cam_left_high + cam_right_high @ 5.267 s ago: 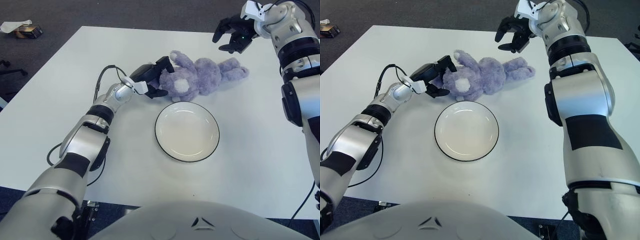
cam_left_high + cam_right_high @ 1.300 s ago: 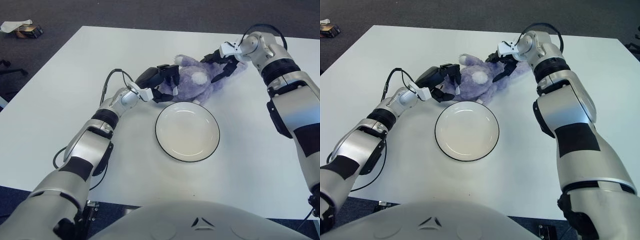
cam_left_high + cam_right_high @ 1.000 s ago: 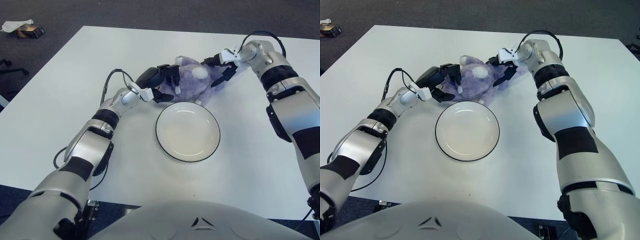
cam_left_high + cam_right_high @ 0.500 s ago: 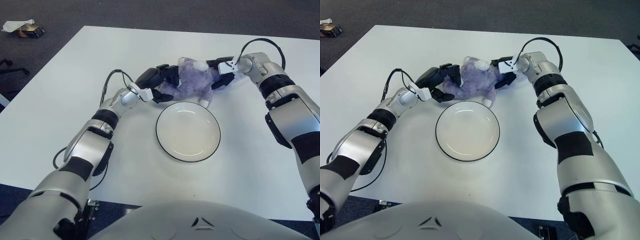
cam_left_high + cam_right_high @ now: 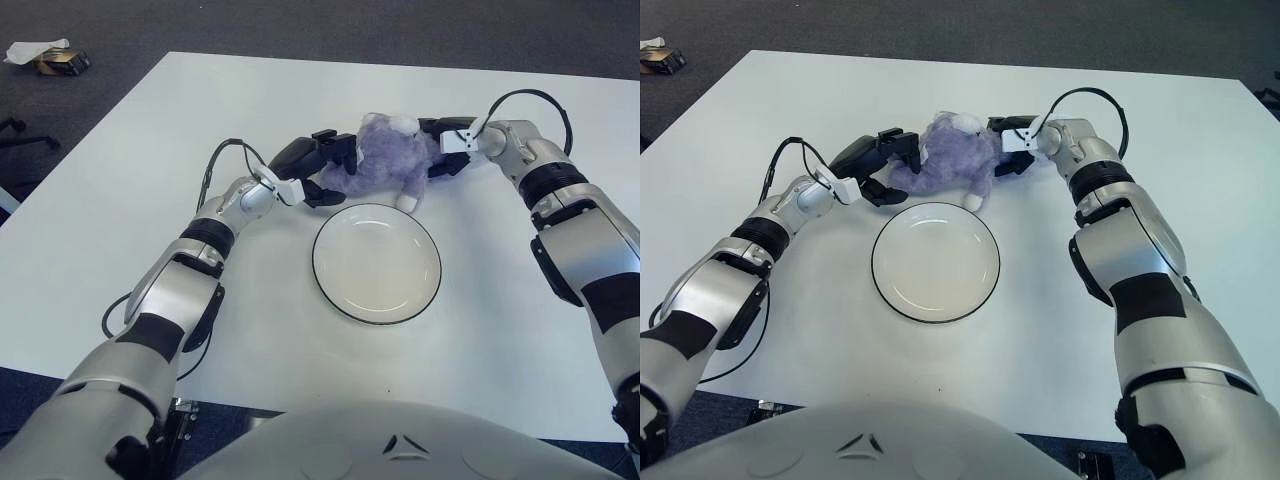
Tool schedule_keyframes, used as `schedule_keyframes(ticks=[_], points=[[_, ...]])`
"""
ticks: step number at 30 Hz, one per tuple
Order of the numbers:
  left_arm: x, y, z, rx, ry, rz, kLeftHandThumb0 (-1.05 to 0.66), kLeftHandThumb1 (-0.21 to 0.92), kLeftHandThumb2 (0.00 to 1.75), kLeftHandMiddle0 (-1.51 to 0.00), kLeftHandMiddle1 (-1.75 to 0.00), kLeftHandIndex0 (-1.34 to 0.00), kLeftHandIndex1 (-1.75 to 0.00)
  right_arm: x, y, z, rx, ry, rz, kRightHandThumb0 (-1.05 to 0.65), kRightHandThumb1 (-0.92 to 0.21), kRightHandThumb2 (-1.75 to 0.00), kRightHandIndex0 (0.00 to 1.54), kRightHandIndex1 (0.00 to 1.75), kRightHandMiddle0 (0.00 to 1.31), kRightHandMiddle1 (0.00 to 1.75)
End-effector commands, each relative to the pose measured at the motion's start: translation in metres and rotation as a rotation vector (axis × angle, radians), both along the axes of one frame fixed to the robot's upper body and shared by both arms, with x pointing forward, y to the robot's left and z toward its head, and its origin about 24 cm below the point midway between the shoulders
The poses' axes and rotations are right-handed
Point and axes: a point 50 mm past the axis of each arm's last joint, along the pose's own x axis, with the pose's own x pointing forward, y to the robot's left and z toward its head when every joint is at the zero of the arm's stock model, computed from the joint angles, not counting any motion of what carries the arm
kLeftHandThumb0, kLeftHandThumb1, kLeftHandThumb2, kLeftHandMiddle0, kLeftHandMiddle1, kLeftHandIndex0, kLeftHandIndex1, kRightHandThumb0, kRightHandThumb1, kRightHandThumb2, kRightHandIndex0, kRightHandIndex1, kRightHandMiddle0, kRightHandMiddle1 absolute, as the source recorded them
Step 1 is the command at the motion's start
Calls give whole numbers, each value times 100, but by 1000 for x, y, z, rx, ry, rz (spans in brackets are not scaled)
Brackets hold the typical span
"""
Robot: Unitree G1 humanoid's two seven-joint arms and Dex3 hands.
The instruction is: Put the doll into the plate.
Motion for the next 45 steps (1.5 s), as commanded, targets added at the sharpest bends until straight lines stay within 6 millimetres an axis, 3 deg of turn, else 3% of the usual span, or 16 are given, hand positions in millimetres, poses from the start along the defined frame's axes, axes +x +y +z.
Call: schedule_keyframes(ticks=[1,6,10,22,26,32,34,37,45], points=[[3,0,6,16,-27,-1,-1,56,99,-32,-159,-44,-175,-10,-17,-34,36,74,-124,-21,-17,-141,70,154,63,173],[2,0,6,23,-44,-3,-1,55,100,-33,-157,-45,-175,-12,-20,-37,120,-15,-174,-3,1,-163,86,159,68,174],[3,0,5,31,-44,6,-1,54,100,-34,-157,-46,-175,-12,-21,-40,179,-68,-212,0,4,-166,90,158,69,175],[5,1,4,1,-47,48,-1,55,98,-35,-156,-44,-175,-15,-18,-43,352,-115,-274,0,0,-163,87,161,64,175],[6,2,4,-8,-40,67,-1,60,92,-33,-155,-40,-175,-15,-17,-42,381,-121,-275,0,1,-165,87,164,65,175],[8,4,2,-36,-78,143,-1,81,64,-21,-158,-26,-174,-14,-16,-42,489,-106,-346,0,3,-167,88,164,66,175],[8,5,2,-50,-105,166,-18,81,63,-14,-153,-29,-171,-14,-16,-42,540,-87,-376,0,3,-167,88,163,66,175],[8,5,2,-59,-129,181,-31,80,63,-10,-148,-30,-169,-14,-17,-42,576,-71,-396,0,2,-166,88,163,66,175],[9,6,0,-105,-166,250,-35,88,56,-3,-143,-23,-173,-12,-19,-38,784,-12,-479,0,-2,-161,89,160,61,175]])
